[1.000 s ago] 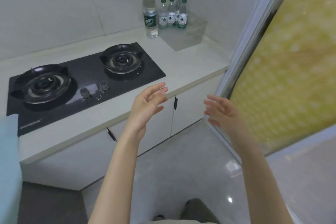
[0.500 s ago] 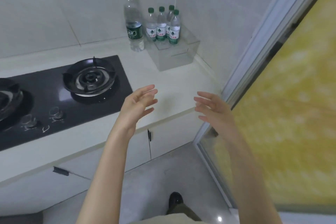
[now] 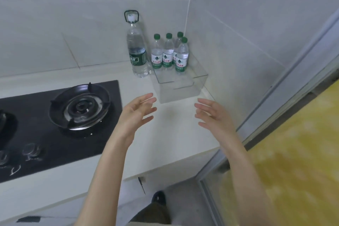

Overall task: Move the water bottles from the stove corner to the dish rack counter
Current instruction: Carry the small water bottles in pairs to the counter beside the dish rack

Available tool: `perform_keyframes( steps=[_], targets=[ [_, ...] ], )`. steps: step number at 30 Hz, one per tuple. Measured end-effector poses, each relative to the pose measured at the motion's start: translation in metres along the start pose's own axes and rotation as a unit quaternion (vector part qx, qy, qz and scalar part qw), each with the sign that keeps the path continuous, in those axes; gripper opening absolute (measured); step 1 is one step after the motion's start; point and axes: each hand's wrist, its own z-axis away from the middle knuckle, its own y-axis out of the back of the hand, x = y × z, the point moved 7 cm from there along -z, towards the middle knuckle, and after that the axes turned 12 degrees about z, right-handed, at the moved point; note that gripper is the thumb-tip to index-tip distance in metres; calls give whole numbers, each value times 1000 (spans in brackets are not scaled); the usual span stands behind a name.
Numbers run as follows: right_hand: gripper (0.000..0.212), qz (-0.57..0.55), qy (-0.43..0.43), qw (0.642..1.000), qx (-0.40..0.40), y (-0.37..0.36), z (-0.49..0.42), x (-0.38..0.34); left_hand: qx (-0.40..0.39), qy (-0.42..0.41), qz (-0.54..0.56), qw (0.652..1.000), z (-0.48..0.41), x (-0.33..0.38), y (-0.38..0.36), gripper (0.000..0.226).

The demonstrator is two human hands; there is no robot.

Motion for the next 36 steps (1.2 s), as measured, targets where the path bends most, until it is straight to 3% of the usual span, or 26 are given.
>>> perform_keyframes(
  steps=[6, 14, 19, 24, 27, 31, 36],
  targets=[
    [26, 43, 30, 998, 32, -2, -85, -25, 25, -11, -5, 1000, -88, 9, -10, 32],
    [29, 95, 75, 992, 39, -7, -190, -62, 14, -41, -143, 989, -203, 26, -38, 61],
    [28, 107, 75, 991, 39, -13, -252, -70, -30, -51, -303, 951, -256, 3, -52, 77],
    [36, 160, 84, 982, 50, -29, -324, -63, -28, -65, -481, 874, -287, -29, -54, 76],
    [48, 213, 92, 972, 37, -40, -364, -52, 14, -74, -539, 839, -296, -42, -48, 77],
    [61, 231, 111, 965, 57, -51, -408, -44, 57, -114, -515, 847, -295, -45, -46, 80],
    [54, 214, 95, 968, 95, -59, -443, -35, 79, -122, -520, 842, -301, -46, -45, 85]
  ],
)
